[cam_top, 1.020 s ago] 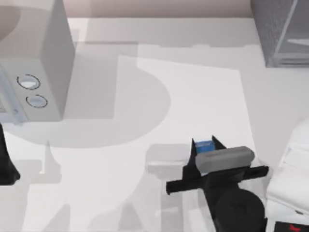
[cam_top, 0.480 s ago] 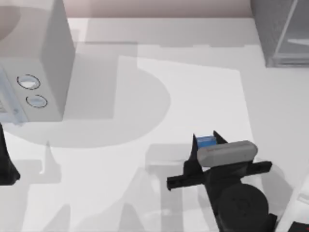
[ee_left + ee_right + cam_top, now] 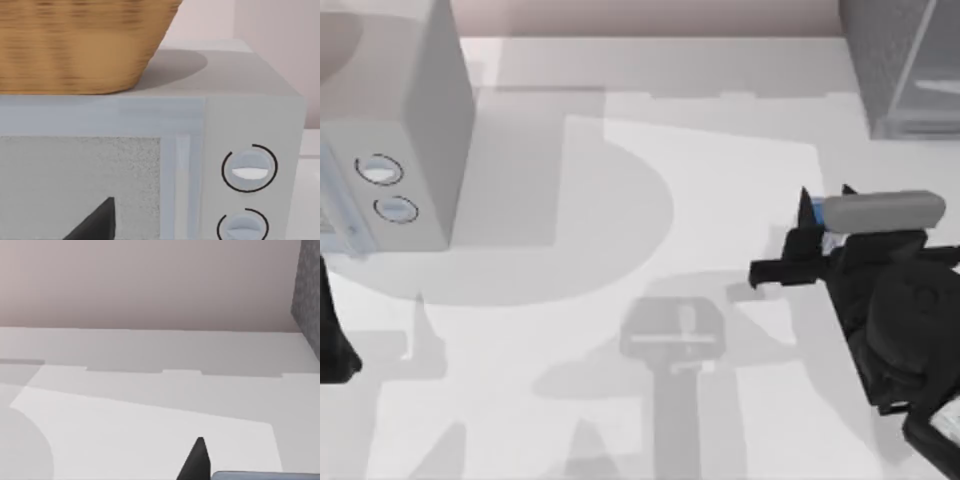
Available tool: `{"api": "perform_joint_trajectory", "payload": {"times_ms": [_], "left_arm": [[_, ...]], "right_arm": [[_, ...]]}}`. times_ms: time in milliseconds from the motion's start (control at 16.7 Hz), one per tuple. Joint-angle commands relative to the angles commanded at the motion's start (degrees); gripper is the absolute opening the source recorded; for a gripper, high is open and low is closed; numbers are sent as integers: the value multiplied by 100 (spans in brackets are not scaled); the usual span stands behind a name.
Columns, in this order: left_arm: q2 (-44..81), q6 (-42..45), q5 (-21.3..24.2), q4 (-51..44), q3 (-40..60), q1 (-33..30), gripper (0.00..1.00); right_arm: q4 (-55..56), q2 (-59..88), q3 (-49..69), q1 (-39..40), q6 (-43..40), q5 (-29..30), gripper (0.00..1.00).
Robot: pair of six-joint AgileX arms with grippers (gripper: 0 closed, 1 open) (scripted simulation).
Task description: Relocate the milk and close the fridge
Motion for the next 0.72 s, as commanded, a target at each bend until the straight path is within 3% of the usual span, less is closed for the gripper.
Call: {"api": "perform_joint_trajectory", "payload": {"times_ms": [420, 720], "left_arm": [[0, 0, 0, 0, 0, 0, 100], [0, 0, 0, 0, 0, 0, 100]], "right_arm": [[-1100, -1594, -14, -2947, -358, -2337, 0], [-1390, -2062, -3, -3551, -464, -2928, 0]]}}
